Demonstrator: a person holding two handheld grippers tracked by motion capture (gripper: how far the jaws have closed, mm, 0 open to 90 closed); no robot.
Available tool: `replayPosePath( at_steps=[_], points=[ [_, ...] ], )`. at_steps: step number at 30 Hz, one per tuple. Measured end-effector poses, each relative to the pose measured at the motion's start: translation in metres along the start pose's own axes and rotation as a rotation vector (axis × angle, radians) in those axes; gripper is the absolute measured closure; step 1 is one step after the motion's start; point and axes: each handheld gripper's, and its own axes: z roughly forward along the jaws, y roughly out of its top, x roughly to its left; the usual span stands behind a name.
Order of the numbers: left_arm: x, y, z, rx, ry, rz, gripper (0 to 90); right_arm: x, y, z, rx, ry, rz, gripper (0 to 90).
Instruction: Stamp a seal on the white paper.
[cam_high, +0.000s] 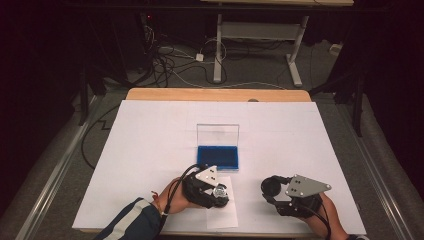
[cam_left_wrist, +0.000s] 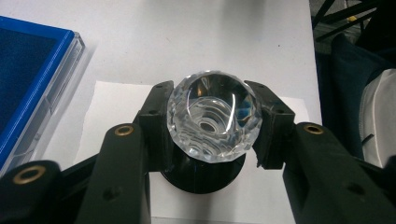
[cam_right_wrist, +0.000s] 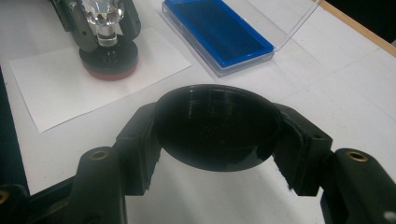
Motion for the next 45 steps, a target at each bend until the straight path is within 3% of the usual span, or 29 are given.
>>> replayPosePath(
  at_steps=[45],
  points=[
    [0.0004,-0.0015,0.0012,-0.009,-0.008,-0.016,54.0,-0.0008,-0.0003,-0.0004,0.004,0.005,0.002,38.2]
  ],
)
